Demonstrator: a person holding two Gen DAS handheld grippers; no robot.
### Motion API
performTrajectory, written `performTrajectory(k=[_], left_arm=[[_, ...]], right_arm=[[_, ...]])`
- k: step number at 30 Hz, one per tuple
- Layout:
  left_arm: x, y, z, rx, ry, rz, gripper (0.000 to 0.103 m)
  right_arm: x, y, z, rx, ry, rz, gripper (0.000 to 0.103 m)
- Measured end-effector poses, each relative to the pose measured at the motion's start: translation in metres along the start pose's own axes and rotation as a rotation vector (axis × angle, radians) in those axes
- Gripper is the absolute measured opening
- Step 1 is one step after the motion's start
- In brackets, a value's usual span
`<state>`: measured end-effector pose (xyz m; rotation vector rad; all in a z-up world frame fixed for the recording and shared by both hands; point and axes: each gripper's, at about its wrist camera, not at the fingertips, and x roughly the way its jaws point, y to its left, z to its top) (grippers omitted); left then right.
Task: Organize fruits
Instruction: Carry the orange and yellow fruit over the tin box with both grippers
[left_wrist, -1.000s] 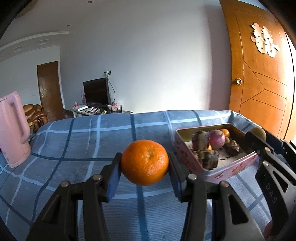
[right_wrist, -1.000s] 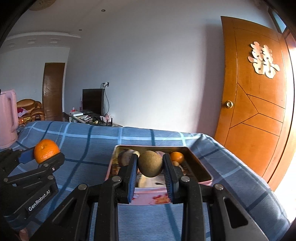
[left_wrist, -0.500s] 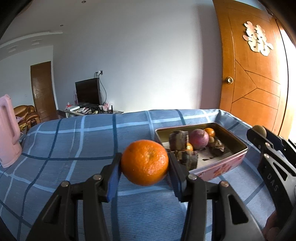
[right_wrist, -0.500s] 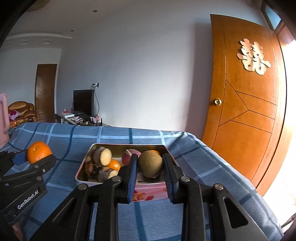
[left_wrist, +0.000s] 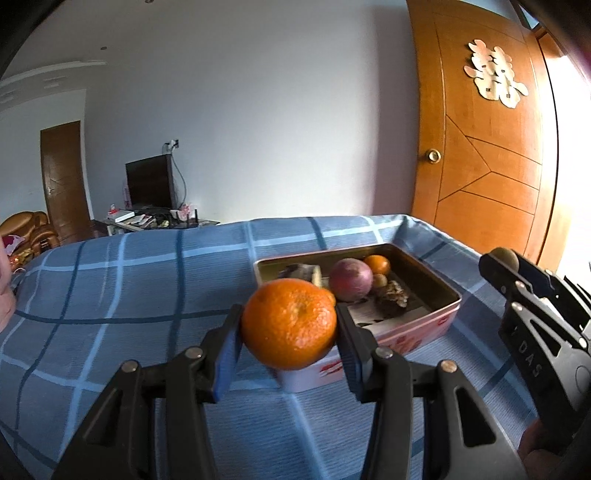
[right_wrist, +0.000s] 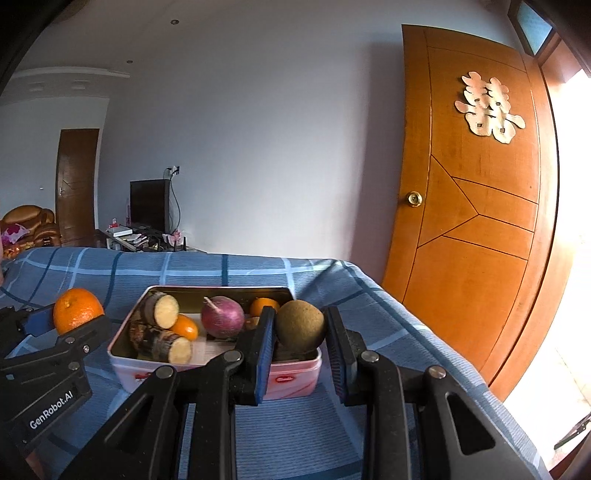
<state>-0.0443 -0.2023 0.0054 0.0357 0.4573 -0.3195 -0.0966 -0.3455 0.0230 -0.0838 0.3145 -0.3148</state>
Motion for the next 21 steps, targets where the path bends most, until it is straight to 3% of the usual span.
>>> performTrajectory(k=[21], left_arm=[[0.033,-0.046,0.014,0.007,0.02,-0.069,0.05]], right_arm=[[0.03,-0.02,0.007,-0.019,0.016,-0.045,0.029]])
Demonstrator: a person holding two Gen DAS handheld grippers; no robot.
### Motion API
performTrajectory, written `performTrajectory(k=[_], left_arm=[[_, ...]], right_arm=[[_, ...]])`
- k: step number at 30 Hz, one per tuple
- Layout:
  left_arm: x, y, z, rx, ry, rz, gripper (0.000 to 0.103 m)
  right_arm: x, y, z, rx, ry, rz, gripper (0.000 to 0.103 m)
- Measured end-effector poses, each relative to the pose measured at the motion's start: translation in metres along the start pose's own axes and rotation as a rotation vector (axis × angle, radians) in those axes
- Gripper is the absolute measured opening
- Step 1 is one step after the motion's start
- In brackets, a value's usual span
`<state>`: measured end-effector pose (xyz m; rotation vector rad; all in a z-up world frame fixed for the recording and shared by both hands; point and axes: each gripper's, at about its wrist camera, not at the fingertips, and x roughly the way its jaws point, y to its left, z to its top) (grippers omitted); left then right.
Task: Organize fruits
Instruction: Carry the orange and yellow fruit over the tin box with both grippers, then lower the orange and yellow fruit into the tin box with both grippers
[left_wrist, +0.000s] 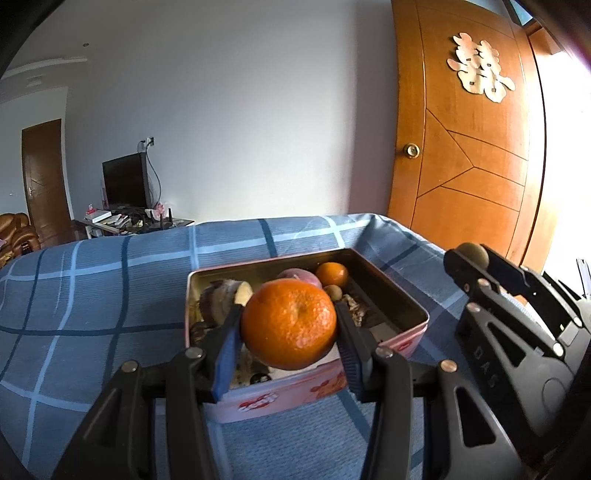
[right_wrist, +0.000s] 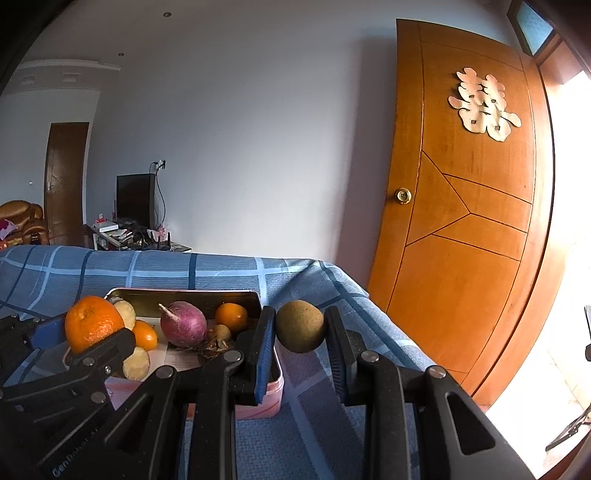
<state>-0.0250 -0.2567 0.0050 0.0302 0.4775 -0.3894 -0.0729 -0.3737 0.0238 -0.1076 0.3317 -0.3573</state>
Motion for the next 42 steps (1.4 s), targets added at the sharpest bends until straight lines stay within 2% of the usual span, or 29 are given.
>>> performTrajectory(k=[14,22,27,42], left_arm=[[0.022,0.006,0.011,-0.061,0.012,0.0,0.05],[0.037,0.024,0.017,-0.113,0.017,0.022,0.05],[0.042,0.027,0.021,-0.104,0.012,0.032,0.05],[0.057,0.046,0.024,-0.161,0.047,0.05,0.05]], right_arm=[[0.024,0.004,0.007,-0.01,0.003,0.024,0.029],[0.037,0.01,0.011,-0.01,0.019,0.057,0.029],[0.047,0.012,0.014,0.003,0.03,0.075,0.029],[0.063,0.033,0.019,-0.016,0.054,0.195,0.029]])
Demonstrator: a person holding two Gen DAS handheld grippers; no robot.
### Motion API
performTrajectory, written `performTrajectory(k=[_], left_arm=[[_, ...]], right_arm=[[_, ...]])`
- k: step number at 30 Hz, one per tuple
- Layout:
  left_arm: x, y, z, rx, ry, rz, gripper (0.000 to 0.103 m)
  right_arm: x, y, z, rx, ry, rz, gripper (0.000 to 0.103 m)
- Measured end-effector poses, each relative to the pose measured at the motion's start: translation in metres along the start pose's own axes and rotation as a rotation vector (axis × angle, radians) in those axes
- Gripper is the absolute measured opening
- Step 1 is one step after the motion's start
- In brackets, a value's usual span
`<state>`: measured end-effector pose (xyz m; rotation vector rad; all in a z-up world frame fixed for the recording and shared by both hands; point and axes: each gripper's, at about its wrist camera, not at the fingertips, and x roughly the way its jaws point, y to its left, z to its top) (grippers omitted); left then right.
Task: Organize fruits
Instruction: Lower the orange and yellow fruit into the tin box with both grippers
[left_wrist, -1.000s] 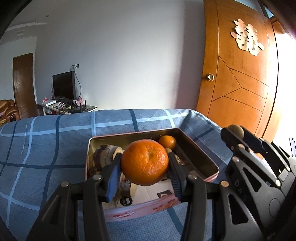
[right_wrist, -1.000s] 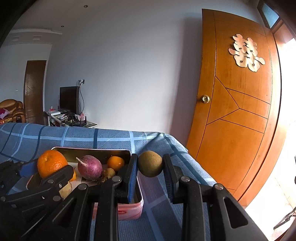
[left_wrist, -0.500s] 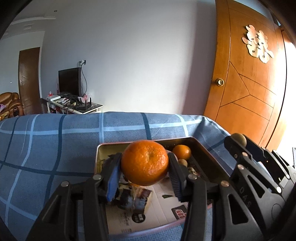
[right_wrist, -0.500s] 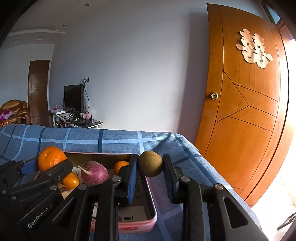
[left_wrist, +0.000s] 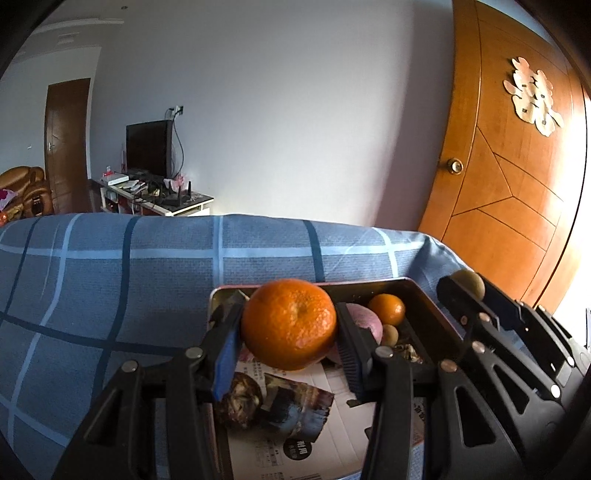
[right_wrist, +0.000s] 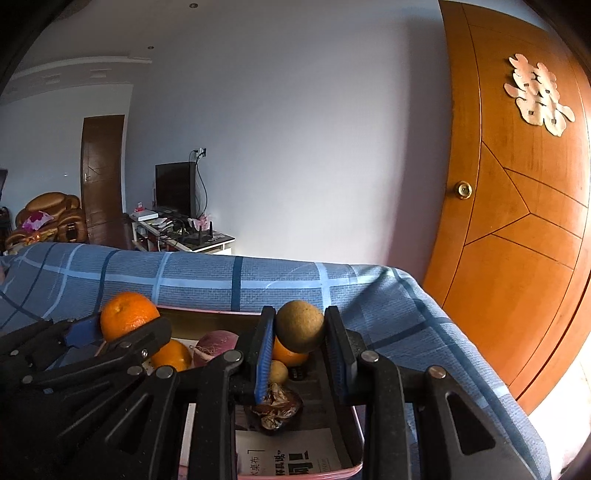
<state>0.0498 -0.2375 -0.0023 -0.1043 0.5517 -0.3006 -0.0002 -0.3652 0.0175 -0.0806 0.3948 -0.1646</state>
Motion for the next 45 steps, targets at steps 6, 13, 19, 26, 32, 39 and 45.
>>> performTrajectory(k=[6,13,19,26,32,39,45], left_arm=[[-0.005,-0.005,-0.002,0.033,-0.022,0.002,0.05],[-0.002,-0.003,-0.001,0.038,0.004,-0.014,0.05],[-0.001,0.014,0.002,-0.02,0.015,-0.108,0.05],[-0.005,0.024,0.004,-0.029,-0.017,-0.2,0.05],[-0.004,0.017,0.003,0.005,0.004,-0.156,0.05],[0.002,-0.007,-0.004,0.128,0.078,-0.057,0.05],[0.008,-0.011,-0.007,0.157,0.119,-0.012,0.05]], right_arm=[[0.0,0.001,0.0,-0.004,0.005,0.01,0.029],[0.001,0.001,-0.001,0.005,0.011,0.039,0.029],[-0.003,-0.008,-0.003,0.05,0.009,0.099,0.029],[0.002,-0.025,-0.008,0.185,0.061,0.231,0.029],[0.004,-0.018,-0.008,0.158,0.078,0.217,0.029],[0.011,-0.02,-0.01,0.158,0.119,0.179,0.029],[0.014,-0.014,-0.01,0.119,0.131,0.165,0.029]])
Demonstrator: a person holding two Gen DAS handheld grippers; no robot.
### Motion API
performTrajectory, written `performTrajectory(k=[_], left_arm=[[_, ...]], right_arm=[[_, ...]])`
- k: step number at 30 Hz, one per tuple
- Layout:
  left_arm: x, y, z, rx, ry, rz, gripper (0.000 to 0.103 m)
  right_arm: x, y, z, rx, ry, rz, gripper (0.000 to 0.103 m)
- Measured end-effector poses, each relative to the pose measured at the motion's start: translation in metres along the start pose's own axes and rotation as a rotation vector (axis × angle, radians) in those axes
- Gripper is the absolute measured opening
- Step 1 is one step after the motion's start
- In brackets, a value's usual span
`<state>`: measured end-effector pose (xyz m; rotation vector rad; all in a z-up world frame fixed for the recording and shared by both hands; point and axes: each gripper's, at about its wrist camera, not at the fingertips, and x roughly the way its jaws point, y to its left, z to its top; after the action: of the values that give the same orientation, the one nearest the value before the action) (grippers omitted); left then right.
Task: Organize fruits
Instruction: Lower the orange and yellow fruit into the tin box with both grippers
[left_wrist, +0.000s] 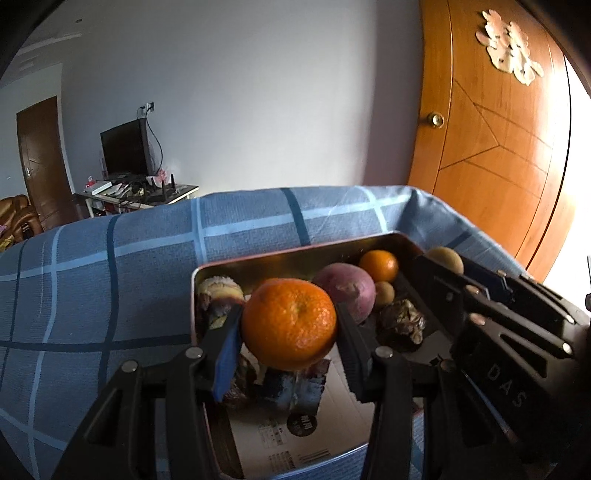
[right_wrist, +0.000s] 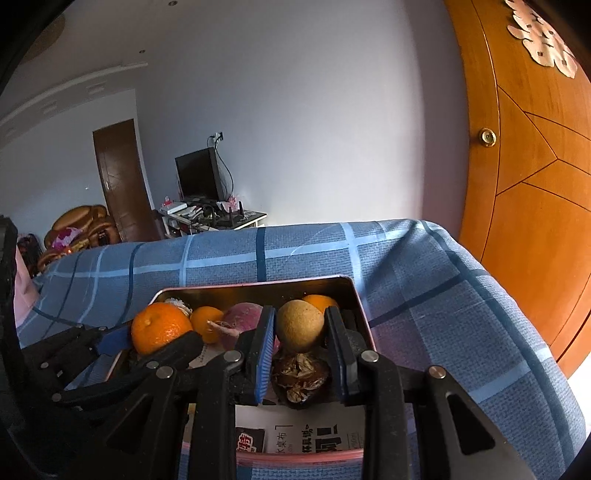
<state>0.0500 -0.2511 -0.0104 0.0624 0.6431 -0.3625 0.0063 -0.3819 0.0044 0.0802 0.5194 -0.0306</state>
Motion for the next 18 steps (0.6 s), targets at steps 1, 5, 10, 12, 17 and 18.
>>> performTrajectory(k=[1,5,10,12,17,18], left_arm=[[0.001,-0.001,0.0,0.004,0.005,0.007,0.05],[0.001,-0.004,-0.001,0.022,0.006,0.022,0.05],[0.005,-0.007,-0.001,0.037,0.025,0.046,0.05],[0.007,-0.007,-0.001,0.039,0.038,0.057,0.05],[0.013,-0.006,-0.001,0.03,0.064,0.067,0.05],[0.014,-0.007,-0.001,0.034,0.07,0.07,0.05]], right_arm=[[0.002,0.0,0.0,0.0,0.007,-0.004,0.029],[0.006,0.0,0.001,0.002,0.025,-0.024,0.029],[0.009,-0.001,0.001,0.001,0.043,-0.029,0.029],[0.013,-0.001,0.001,0.003,0.057,-0.026,0.029],[0.023,-0.001,0.0,0.017,0.106,0.001,0.029],[0.024,-0.002,0.0,0.019,0.111,0.003,0.029]])
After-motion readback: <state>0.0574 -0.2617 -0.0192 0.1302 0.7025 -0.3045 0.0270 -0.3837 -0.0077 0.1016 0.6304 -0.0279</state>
